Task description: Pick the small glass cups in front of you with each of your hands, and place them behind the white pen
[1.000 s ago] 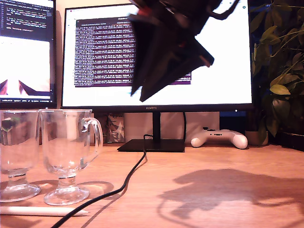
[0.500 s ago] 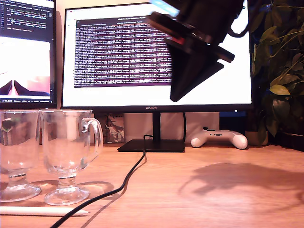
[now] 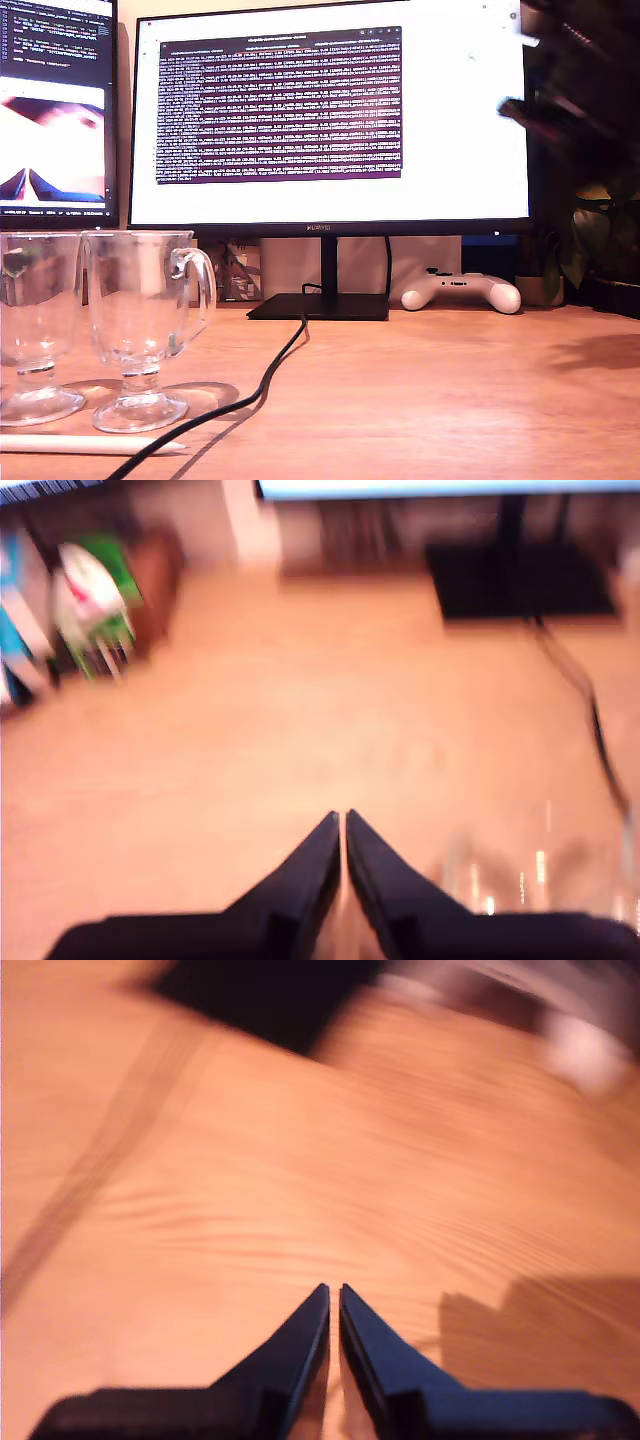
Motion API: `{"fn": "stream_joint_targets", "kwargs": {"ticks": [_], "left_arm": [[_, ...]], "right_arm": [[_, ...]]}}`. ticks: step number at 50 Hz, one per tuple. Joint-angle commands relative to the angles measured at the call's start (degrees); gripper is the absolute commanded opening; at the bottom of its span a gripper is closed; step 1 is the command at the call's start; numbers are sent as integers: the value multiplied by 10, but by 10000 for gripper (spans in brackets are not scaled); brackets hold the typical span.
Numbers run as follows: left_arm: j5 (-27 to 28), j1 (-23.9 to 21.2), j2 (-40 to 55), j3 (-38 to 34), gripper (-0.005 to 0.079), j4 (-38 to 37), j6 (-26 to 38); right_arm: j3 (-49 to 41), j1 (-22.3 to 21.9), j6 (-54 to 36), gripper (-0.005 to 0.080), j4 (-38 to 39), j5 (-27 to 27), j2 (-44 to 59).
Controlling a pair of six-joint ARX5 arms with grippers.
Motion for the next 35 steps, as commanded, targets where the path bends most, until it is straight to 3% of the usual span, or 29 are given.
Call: {"fn": "stream_joint_targets", "kwargs": {"ticks": [1,11,25,31,35], "left_arm": [[-6,5,-12,-14,-19,20,-7],[-19,5,-15,-54,-19,103,-9],[-42,6,-15,-123,-19,198,58],[-45,20,-16,-153,-19,246,79],[-19,36,-16,-170,-19,265,97]], "right_arm": [[-22,-29,2,-8,41,0,-26],[-104,-103,8,-8,148,0,-44],[-199,-115,-15,-8,320,-2,-46],[-217,-115,-51,-8,337,-8,-46],[-231,-119,-68,-8,340,-21,-46]]}}
